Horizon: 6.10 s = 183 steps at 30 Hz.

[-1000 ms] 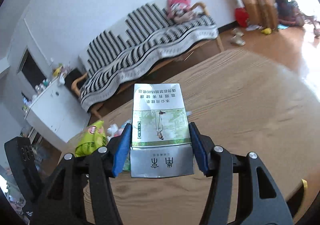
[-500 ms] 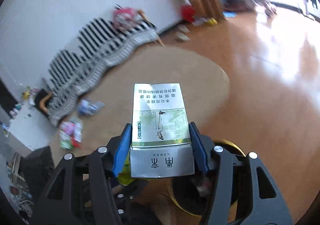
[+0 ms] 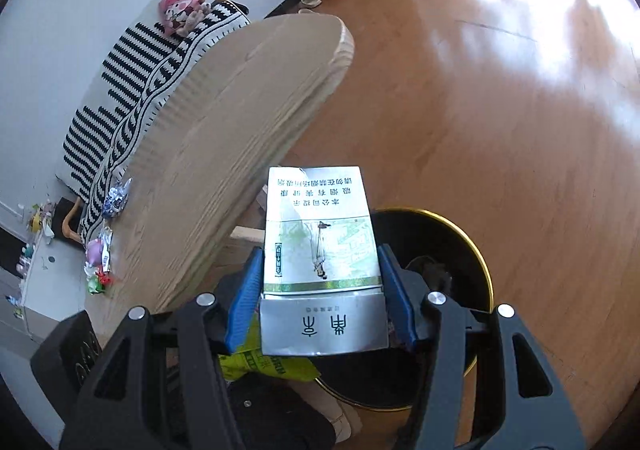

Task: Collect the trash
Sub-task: 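Carry both items over the black bin and open both grippers, then return both grippers to the remaining trash on the table, then grasp the pale green plastic tray with the left gripper while the right gripper grasps the white strip wrapper, then carry both items over the black bin and open both grippers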

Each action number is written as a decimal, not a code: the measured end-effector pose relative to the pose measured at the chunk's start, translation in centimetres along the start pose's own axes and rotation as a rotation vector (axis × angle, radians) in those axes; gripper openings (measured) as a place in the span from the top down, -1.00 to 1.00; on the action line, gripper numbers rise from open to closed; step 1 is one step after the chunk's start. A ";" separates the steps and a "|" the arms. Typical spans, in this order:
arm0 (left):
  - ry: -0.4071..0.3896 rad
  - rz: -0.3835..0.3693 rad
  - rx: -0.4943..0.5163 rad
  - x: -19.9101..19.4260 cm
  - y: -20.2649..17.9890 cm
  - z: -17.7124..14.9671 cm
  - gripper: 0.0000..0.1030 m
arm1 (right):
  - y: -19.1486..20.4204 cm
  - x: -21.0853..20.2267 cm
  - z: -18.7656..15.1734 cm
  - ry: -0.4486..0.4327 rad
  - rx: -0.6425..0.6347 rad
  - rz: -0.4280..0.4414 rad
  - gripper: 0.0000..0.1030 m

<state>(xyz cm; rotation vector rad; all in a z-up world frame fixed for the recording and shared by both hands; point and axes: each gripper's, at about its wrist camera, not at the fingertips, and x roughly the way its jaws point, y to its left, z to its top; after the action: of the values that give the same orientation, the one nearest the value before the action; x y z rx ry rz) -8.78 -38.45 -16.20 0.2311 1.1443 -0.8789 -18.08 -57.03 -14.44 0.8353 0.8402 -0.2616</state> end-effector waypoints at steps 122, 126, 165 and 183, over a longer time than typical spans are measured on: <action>-0.254 0.441 -0.377 -22.8 35.7 -1.9 0.34 | 44.7 20.5 -7.9 0.058 -0.936 0.040 0.78; -0.260 0.445 -0.382 -23.1 35.8 -2.0 0.34 | 44.9 20.1 -8.2 0.055 -0.924 0.056 0.78; -0.286 0.455 -0.396 -23.5 35.7 -1.8 0.34 | 44.7 19.3 -7.8 0.090 -0.873 0.114 0.78; -0.423 0.259 -0.256 -24.8 18.6 2.2 0.34 | 34.2 1.9 -2.2 -0.090 -0.613 0.216 0.78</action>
<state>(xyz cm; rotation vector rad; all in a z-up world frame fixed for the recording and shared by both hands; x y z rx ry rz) 2.65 -15.43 1.22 -0.0199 0.7975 -0.5121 -0.52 -32.61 2.03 0.3298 0.6825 0.1483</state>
